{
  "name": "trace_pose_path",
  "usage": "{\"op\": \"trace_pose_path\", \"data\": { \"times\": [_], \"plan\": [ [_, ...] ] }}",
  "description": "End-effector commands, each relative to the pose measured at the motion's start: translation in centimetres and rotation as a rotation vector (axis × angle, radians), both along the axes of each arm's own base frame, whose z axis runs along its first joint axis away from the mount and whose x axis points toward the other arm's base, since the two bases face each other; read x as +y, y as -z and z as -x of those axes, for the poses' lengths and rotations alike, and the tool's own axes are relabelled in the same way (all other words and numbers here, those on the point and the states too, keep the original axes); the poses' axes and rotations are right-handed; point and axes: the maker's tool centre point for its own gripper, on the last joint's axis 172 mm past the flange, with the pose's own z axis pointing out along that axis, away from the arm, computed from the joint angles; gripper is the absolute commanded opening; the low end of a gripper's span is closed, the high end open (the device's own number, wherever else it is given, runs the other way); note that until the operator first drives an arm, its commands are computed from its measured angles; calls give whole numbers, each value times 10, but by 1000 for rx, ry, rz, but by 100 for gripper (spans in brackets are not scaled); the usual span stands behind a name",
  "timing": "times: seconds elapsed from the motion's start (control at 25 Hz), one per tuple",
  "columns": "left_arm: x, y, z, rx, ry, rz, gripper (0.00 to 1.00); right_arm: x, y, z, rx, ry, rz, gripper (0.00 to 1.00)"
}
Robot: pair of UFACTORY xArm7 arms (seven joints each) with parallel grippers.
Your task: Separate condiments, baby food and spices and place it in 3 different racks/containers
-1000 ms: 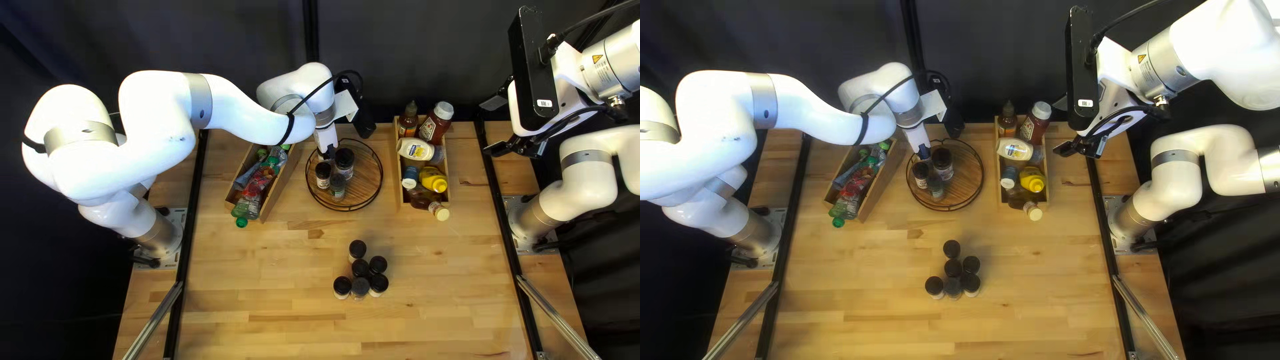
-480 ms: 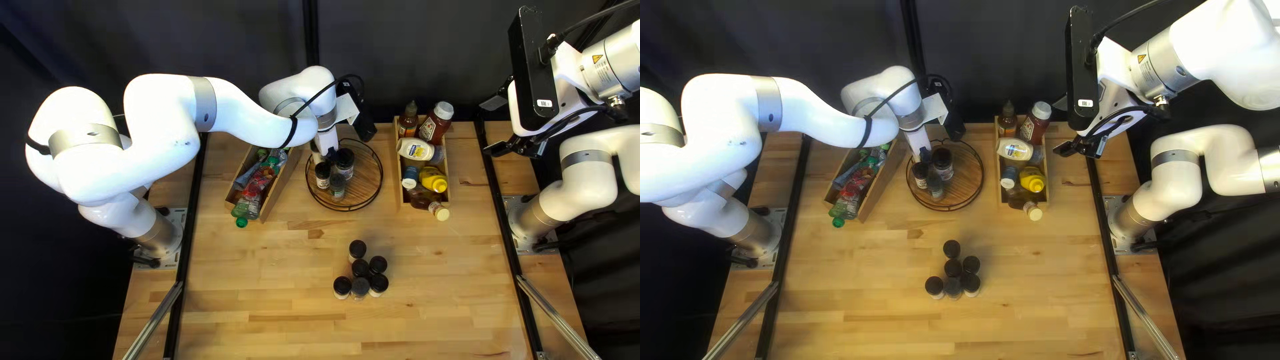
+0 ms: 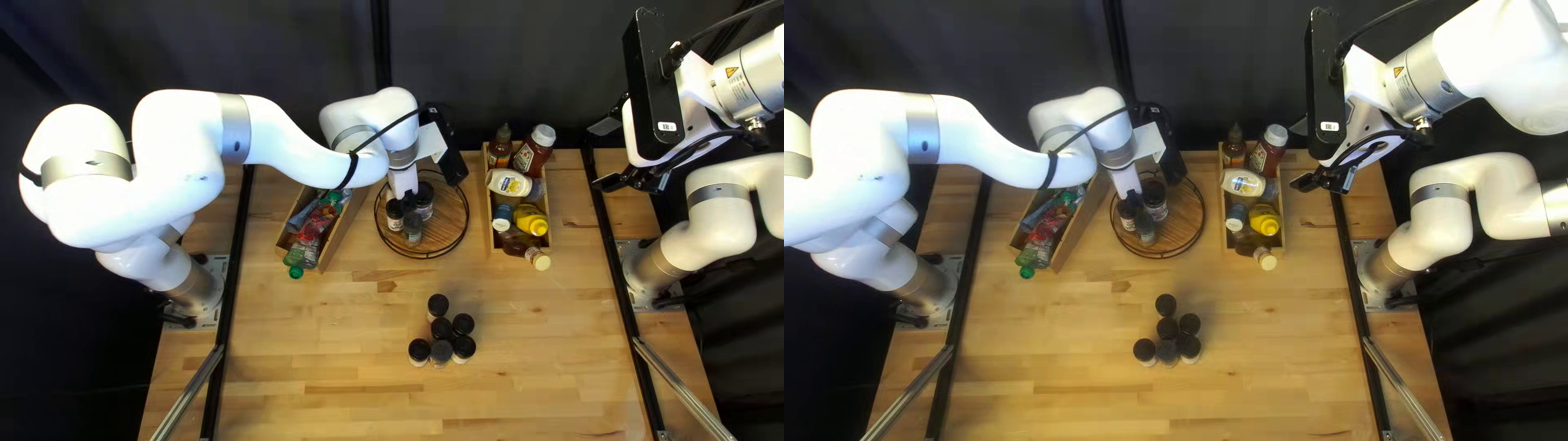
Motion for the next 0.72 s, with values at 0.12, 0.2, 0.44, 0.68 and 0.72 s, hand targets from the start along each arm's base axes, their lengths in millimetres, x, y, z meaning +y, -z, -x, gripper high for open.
{"op": "trace_pose_path", "data": {
  "times": [0.12, 0.2, 0.44, 0.68, 0.72],
  "plan": [
    [-56, -15, 1, -8, 86, -3, 100, 0, 0, 0, 0, 0, 0, 100],
    [-83, -18, 1, -14, 125, 1, 100, 0, 0, 0, 0, 0, 0, 100],
    [-179, -20, 10, -18, 192, -7, 100, 0, 0, 0, 0, 0, 0, 100],
    [-247, -2, 22, -12, 197, -20, 100, 0, 0, 0, 0, 0, 0, 100],
    [-251, 0, 22, -11, 196, -20, 100, 0, 0, 0, 0, 0, 0, 100]
  ]
}}
